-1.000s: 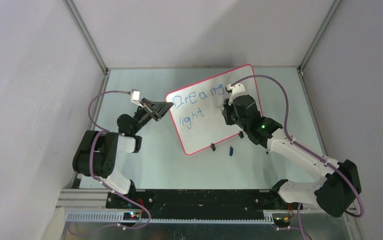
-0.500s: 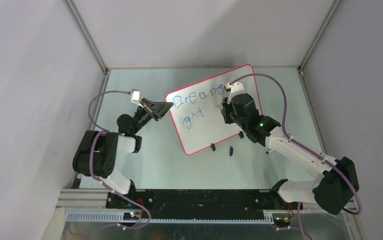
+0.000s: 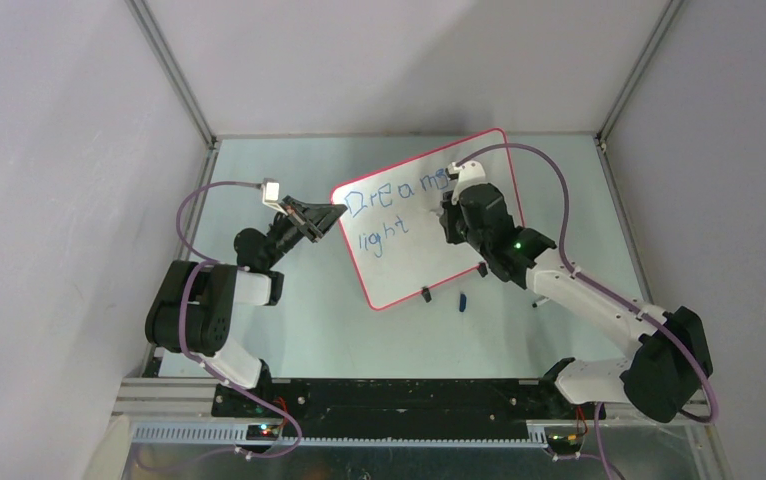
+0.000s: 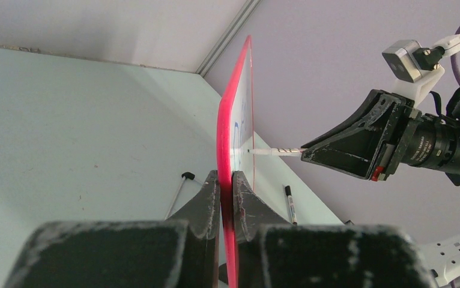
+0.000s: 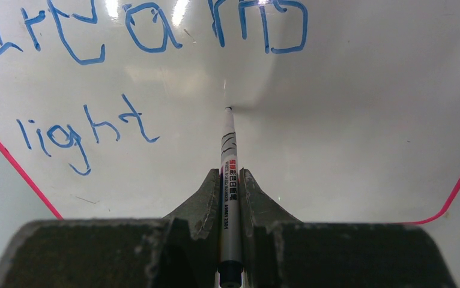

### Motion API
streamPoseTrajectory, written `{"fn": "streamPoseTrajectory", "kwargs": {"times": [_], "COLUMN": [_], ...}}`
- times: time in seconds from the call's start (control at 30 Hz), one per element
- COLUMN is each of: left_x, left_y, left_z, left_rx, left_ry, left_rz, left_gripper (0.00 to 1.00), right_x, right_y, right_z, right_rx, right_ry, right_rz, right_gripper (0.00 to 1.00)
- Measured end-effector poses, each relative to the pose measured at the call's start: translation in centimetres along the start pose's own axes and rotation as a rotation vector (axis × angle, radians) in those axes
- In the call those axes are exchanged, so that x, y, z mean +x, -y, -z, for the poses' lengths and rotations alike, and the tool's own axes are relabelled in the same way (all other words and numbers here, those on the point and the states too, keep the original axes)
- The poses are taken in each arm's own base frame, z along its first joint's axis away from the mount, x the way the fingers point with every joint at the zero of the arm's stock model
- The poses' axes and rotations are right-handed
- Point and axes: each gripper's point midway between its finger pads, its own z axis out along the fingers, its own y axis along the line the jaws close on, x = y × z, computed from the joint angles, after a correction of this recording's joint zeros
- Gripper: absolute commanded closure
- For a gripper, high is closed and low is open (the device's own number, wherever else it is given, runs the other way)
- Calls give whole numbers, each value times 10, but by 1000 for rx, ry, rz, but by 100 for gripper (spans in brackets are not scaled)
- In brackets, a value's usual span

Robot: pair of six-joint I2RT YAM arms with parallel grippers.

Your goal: Write a sentence on the whiteboard

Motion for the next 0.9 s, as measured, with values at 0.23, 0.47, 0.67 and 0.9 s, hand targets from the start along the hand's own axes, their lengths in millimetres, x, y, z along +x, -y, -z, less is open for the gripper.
{"fn": "streamPoseTrajectory", "kwargs": {"times": [0.23,0.47,0.67,0.9], "left_x": [0,0,0,0], "left_y": [0,0,0,0], "left_z": [0,0,0,1], "left_rx": [-2,-1,-2,-2], "left_ry": [1,1,1,2], "left_rz": [0,0,0,-6], "left_gripper": [100,100,100,100], "right_x": [0,1,11,23], "right_y": [0,0,0,-4], "right_z": [-1,-1,1,6], "right_rx": [2,3,8,3], "right_ry": [-3,-12,-53,-98], "right_rz": [0,1,3,8], "right_gripper": [100,100,100,100]}}
